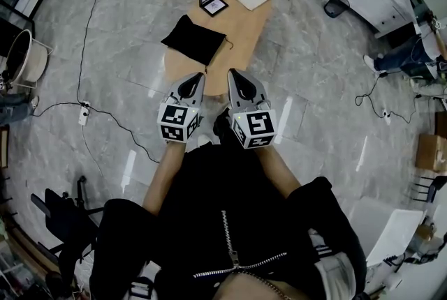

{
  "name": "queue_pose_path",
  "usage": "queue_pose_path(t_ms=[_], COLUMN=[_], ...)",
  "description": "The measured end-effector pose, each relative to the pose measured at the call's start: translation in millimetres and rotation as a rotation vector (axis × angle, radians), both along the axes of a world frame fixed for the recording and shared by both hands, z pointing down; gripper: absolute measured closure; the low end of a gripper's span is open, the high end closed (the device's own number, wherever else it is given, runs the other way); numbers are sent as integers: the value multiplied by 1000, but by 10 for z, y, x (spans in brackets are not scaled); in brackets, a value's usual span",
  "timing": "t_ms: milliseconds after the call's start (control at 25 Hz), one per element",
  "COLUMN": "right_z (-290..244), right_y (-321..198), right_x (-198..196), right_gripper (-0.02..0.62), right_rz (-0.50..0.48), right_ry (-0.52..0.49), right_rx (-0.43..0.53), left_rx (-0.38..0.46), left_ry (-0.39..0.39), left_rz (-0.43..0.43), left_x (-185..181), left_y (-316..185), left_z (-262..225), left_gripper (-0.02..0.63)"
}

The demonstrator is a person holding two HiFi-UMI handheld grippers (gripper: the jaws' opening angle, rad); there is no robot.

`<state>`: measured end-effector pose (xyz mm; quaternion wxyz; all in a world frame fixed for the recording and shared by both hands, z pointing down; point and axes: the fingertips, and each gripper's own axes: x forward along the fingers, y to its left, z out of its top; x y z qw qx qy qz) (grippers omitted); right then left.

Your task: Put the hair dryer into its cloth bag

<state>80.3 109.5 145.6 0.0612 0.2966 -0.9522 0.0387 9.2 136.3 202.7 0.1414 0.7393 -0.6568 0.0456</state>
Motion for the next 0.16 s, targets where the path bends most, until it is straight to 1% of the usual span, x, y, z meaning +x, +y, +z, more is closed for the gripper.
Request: queue_pose_path(t_ms=[160], right_z=[-41], right_y=[50], right_x=[13], right_gripper=[586], right_rz=[-2], right_ry=[-9], right_rx=[12], left_rx=[4], left_ry=[-6], left_rz=[-9], left_x=[-14], left_y=[43], left_z=[-16], left_gripper=[592])
